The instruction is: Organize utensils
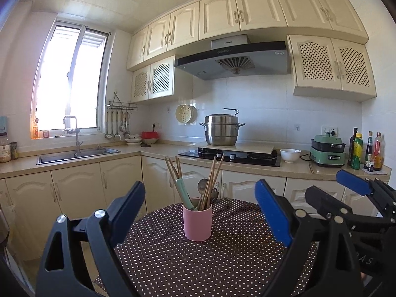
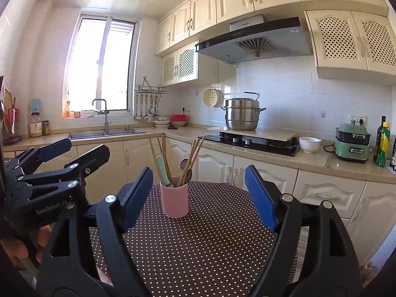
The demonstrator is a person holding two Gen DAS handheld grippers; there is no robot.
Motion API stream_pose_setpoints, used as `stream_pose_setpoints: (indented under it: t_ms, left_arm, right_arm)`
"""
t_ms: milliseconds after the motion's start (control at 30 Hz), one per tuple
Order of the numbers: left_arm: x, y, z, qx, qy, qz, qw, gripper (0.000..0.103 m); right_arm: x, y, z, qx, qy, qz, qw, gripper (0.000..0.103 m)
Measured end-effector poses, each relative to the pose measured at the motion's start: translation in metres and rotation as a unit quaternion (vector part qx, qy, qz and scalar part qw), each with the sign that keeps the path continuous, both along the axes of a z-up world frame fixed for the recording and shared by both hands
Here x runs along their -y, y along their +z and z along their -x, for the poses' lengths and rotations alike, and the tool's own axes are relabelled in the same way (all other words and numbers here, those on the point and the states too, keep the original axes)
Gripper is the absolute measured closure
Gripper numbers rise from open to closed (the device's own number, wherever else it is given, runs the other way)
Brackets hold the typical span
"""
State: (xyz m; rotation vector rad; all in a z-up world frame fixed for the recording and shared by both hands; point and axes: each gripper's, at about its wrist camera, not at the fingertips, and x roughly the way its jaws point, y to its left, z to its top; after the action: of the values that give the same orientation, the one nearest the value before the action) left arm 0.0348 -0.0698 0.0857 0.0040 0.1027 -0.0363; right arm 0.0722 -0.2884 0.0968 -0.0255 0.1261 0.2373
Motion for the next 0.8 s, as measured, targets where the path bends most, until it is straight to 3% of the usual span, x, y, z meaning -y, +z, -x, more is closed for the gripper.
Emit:
stream_pose_setpoints:
  t_ms: [800]
  left_arm:
    - [-0.0003,0.0011,0.0036,0.009,0.003,-0.004,0.9999,0.014]
  right_arm:
    - [-0.0033,-0.0013,0.0014,-0.003,0.004,-0.001,1.0,0.025]
